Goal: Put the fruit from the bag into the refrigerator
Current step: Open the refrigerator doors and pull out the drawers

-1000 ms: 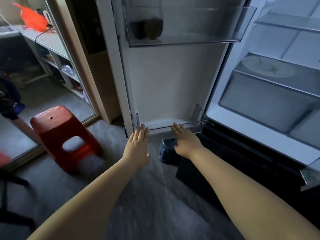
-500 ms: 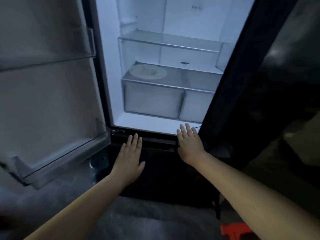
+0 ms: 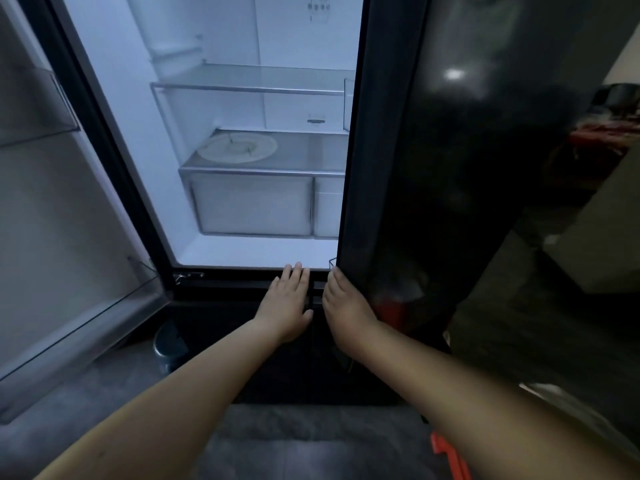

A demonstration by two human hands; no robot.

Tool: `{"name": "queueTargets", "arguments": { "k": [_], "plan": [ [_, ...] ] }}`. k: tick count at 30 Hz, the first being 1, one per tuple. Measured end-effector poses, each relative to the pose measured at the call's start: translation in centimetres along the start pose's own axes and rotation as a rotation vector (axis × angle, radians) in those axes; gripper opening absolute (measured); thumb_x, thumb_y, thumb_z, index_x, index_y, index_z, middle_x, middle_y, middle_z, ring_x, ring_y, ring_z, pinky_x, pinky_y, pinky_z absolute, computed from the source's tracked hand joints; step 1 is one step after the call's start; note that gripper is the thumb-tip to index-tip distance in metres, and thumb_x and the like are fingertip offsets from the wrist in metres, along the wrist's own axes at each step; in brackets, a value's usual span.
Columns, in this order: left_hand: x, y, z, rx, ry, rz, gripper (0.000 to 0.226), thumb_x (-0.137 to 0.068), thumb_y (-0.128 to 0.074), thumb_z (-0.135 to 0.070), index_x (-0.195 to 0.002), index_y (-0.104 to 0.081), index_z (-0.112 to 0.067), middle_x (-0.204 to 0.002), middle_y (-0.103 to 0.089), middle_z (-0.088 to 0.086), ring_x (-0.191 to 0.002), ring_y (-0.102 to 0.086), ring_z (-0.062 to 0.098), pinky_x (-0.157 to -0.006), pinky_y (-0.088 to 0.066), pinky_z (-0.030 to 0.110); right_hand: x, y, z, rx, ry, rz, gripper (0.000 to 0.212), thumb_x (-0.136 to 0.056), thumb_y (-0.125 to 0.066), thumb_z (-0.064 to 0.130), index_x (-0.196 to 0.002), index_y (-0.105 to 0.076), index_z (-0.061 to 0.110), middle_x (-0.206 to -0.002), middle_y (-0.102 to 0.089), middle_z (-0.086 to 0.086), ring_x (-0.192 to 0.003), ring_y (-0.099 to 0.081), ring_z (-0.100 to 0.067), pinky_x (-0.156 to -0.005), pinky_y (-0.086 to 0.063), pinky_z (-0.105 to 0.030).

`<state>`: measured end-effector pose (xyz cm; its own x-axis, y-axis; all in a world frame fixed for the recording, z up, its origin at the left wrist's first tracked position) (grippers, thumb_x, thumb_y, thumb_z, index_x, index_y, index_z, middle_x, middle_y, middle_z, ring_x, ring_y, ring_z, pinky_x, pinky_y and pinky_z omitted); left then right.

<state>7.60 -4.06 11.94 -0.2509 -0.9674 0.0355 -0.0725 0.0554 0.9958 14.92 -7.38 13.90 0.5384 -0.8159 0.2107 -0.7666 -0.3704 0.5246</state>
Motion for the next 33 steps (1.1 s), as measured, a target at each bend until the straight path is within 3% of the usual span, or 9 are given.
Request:
{"name": "queueTargets", "arguments": {
  "k": [11,15,18,20,23,25,28,33],
  "plan": [
    [-3.2,-0.8,-3.0,-0.017,-0.293,0.008,0.077,-0.092,-0.047,-0.028,-0.151,0.001,-0.012,-0.159,0.004,0.009,-0.146,0.005,0.025,-0.118,-0.007,0.037,3.6,-0.6,0.4,-0.02,0.001,-0.104,0.056,-0.098,-0.026,0.033,-0.139,-0.035,-0.003,-0.146,-0.033,-0.025,-0.138,-0.02,-0.043,-0.106,0.014,-0.056],
    [-3.8,-0.7,-4.2,-0.028,-0.446,0.007,0.075,-0.09,-0.048,-0.023,-0.151,-0.005,-0.01,-0.158,-0.002,0.01,-0.146,0.001,0.027,-0.118,-0.007,0.037,5.0,-1.2,-0.1,-0.187,-0.055,-0.054,0.047,-0.087,-0.043,0.034,-0.118,-0.062,0.004,-0.125,-0.058,-0.018,-0.124,-0.044,-0.039,-0.116,-0.011,-0.052],
    [-4.0,-0.7,-5.2,-0.015,-0.605,-0.025,0.067,-0.086,-0.05,-0.019,-0.147,-0.026,-0.008,-0.157,-0.013,0.011,-0.145,-0.007,0.029,-0.117,-0.014,0.041,6.3,-1.5,0.2,-0.302,-0.088,-0.108,0.042,-0.087,-0.038,0.025,-0.108,-0.067,0.004,-0.117,-0.063,-0.014,-0.118,-0.049,-0.035,-0.112,-0.022,-0.045],
    [-4.2,-1.2,-5.9,-0.029,-0.696,-0.015,0.062,-0.083,-0.051,-0.017,-0.142,-0.036,-0.01,-0.156,-0.019,0.011,-0.145,-0.009,0.03,-0.116,-0.017,0.045,7.8,-1.5,0.0,-0.365,-0.144,-0.159,0.044,-0.087,-0.03,0.019,-0.102,-0.069,0.005,-0.113,-0.066,-0.012,-0.117,-0.052,-0.031,-0.113,-0.023,-0.043],
    [-3.9,-2.0,-7.1,-0.009,-0.803,-0.013,0.059,-0.08,-0.054,-0.015,-0.138,-0.041,-0.012,-0.153,-0.028,0.008,-0.145,-0.012,0.028,-0.116,-0.012,0.039,10.4,-1.6,0.3,-0.457,-0.273,-0.201,0.034,-0.083,-0.039,0.014,-0.093,-0.071,0.007,-0.104,-0.068,-0.01,-0.109,-0.057,-0.027,-0.117,-0.015,-0.038],
    [-3.2,-2.5,-8.2,0.035,-0.895,-0.027,0.063,-0.078,-0.054,-0.013,-0.139,-0.039,-0.013,-0.151,-0.032,0.006,-0.145,-0.012,0.025,-0.117,-0.011,0.038,12.2,-2.3,0.6,-0.519,-0.375,-0.198,0.027,-0.08,-0.047,0.013,-0.094,-0.069,0.007,-0.104,-0.066,-0.011,-0.107,-0.056,-0.026,-0.118,-0.009,-0.038],
    [-1.5,-3.8,-10.1,0.058,-1.021,-0.039,0.072,-0.075,-0.054,-0.016,-0.144,-0.032,-0.012,-0.151,-0.032,0.005,-0.145,-0.006,0.022,-0.118,-0.007,0.038,14.9,-4.2,1.8,-0.573,-0.53,-0.11,0.029,-0.079,-0.045,0.014,-0.096,-0.067,0.009,-0.106,-0.064,-0.011,-0.113,-0.051,-0.029,-0.119,-0.003,-0.04],
    [1.2,-5.1,-14.6,0.057,-1.148,-0.008,0.077,-0.082,-0.05,-0.027,-0.15,-0.016,-0.015,-0.157,-0.018,0.002,-0.145,0.006,0.016,-0.116,0.007,0.032,19.4,-6.6,2.9,-0.608,-0.784,0.031,0.04,-0.081,-0.039,0.017,-0.112,-0.063,0.007,-0.127,-0.057,-0.014,-0.129,-0.043,-0.033,-0.116,-0.01,-0.046]
  ]
}}
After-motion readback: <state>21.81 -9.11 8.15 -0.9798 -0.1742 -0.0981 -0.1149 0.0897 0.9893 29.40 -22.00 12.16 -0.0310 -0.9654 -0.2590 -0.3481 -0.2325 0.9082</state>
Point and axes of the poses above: each hand's wrist, its own x-axis away from the middle knuckle, its own y-axis out of the back of the hand, z = x × y, the point moved 8 cm from there along -x, towards the middle knuckle
